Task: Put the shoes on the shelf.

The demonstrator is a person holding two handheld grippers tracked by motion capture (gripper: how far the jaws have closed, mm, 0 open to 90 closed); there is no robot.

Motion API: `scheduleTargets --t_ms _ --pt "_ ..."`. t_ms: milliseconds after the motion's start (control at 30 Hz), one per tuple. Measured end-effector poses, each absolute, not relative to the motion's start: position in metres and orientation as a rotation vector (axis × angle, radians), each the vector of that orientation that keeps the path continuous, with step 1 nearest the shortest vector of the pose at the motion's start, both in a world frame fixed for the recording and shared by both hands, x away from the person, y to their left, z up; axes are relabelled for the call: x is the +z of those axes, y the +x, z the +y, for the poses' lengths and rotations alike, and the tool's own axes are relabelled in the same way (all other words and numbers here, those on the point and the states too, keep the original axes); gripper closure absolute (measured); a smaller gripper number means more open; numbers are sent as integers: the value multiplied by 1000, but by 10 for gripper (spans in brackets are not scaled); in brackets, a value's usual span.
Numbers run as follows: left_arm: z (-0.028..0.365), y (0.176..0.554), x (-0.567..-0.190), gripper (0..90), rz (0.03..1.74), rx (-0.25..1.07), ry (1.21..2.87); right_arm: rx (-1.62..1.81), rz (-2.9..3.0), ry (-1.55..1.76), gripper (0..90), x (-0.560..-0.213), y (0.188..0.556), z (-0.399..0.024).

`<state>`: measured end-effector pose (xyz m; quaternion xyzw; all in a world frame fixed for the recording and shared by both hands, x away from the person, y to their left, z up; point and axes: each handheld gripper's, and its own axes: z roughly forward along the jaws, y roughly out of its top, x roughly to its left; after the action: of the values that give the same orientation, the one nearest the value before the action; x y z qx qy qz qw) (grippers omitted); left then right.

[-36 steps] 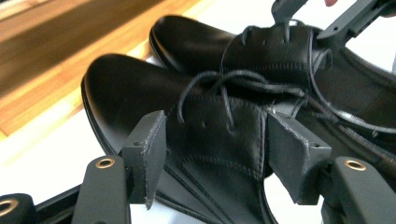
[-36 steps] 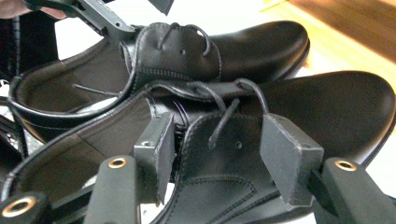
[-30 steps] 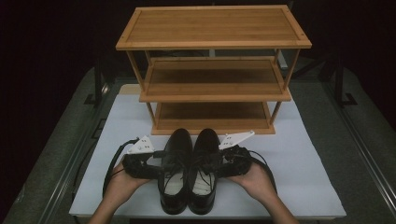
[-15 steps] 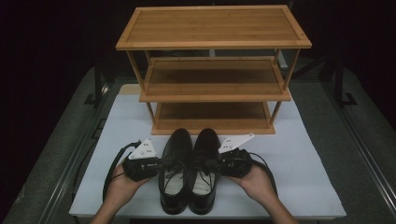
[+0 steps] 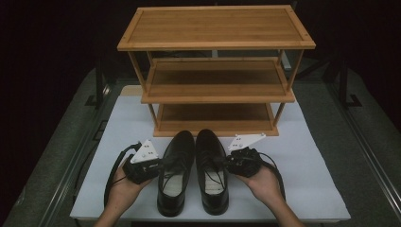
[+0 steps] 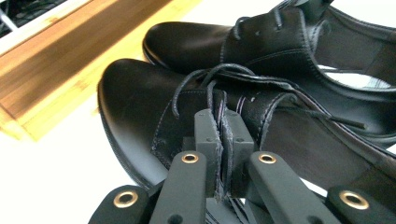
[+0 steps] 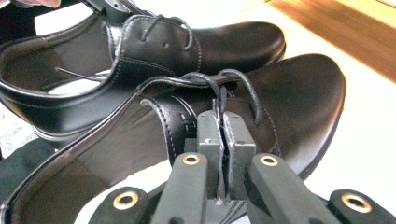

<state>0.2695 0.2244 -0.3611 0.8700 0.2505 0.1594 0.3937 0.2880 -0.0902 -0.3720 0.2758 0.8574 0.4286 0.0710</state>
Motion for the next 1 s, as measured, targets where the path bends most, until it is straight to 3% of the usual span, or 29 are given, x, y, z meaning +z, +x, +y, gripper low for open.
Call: scheduleTargets --t_ms 567,1000 --pt "226 277 -347 878 666 432 2124 1327 2499 878 872 -357 295 -123" --pt "205 312 -338 877 681 464 2071 1345 2407 925 872 -345 322 -151"
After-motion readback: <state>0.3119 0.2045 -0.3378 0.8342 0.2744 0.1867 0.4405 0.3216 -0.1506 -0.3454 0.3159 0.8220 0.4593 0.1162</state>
